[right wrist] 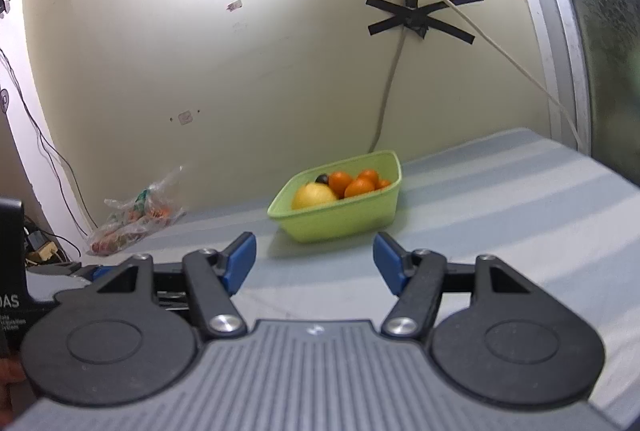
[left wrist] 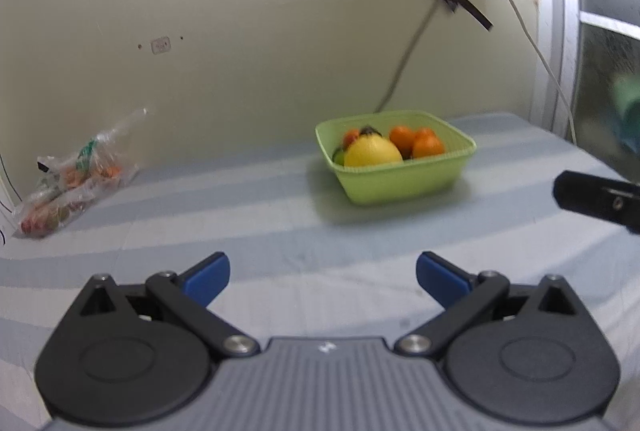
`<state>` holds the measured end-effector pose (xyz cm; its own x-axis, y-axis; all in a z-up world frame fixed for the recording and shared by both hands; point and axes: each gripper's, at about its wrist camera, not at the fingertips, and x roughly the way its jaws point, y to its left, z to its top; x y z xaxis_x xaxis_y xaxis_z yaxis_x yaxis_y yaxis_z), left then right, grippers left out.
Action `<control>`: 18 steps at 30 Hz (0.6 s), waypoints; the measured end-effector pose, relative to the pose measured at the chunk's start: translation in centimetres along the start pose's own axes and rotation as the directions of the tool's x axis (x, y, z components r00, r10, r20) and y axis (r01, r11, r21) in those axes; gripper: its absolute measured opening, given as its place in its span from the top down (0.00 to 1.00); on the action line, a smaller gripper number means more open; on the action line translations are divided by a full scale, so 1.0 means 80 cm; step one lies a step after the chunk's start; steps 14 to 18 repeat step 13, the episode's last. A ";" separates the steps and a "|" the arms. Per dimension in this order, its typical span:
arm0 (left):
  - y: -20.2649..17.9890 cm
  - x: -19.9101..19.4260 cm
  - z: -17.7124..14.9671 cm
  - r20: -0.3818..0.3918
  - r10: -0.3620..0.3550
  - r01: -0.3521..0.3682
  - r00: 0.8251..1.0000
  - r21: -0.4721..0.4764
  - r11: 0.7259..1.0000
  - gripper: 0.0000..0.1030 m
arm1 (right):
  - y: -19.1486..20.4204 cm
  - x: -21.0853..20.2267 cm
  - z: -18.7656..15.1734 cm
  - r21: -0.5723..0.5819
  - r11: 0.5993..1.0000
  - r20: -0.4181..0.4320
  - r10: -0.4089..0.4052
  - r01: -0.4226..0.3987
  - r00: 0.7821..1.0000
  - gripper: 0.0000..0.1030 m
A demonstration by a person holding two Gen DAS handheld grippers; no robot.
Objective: Organize fruits
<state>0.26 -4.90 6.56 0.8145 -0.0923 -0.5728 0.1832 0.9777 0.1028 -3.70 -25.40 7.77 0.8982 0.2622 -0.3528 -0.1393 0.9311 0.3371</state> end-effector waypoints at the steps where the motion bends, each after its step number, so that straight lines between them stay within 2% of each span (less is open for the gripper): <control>1: 0.000 0.001 0.005 0.003 0.002 -0.002 1.000 -0.008 1.000 0.00 | -0.001 0.001 0.005 -0.008 1.000 0.000 -0.001 0.001 1.000 0.35; 7: -0.003 0.005 0.026 0.021 0.002 -0.002 1.000 -0.032 0.999 0.00 | -0.001 -0.001 0.024 -0.063 0.998 0.032 -0.003 0.005 0.999 0.31; 18: -0.005 0.007 0.032 0.036 -0.017 0.018 0.999 -0.025 1.000 0.00 | -0.001 0.000 0.024 -0.080 0.997 0.040 -0.002 0.005 0.999 0.30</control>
